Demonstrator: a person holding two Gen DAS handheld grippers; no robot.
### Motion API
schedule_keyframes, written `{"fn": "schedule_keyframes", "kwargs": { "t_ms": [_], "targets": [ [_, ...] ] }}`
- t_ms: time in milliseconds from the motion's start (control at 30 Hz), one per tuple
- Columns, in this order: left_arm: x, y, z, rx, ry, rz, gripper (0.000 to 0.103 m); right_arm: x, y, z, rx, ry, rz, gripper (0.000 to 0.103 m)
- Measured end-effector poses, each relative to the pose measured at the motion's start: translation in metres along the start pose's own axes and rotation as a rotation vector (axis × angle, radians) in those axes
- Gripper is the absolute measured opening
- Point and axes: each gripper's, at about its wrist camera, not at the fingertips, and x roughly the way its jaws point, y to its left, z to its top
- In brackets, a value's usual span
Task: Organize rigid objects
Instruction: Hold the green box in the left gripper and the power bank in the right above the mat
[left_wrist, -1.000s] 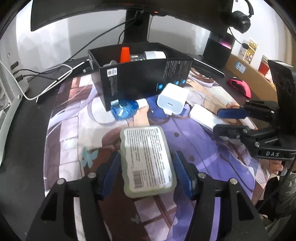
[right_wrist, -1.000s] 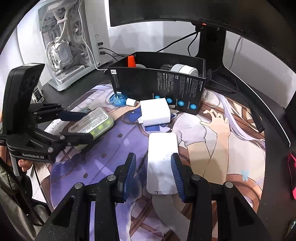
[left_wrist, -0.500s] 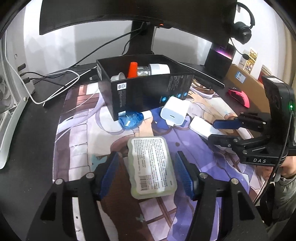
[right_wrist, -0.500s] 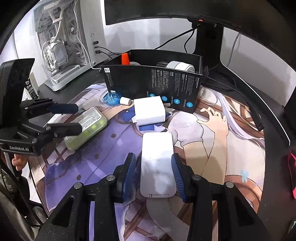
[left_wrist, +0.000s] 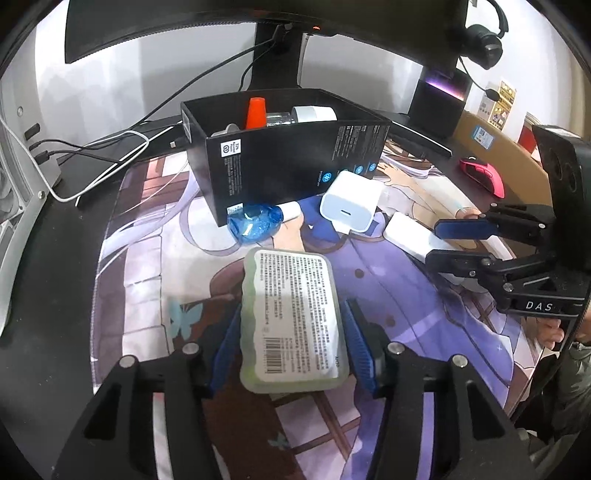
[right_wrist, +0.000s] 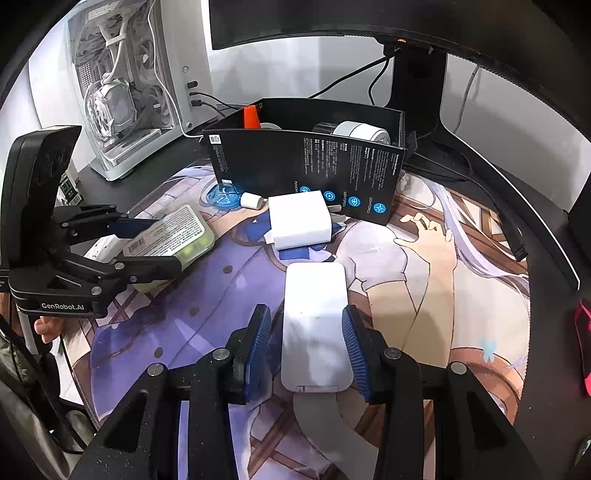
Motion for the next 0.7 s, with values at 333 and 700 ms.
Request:
{"fn": "schedule_keyframes", "kwargs": {
  "t_ms": [333, 700],
  "targets": [
    [0.002, -0.001, 0.0, 0.007, -0.012, 0.01, 0.053, 0.002, 0.003, 0.0, -0.012, -0.003, -0.013, 0.041],
    [-0.009, 0.0, 0.002, -0.003, -0.031, 0.003, 0.054, 0.002, 0.002, 0.001, -0.008, 0.0, -0.005, 0.041]
  ]
}}
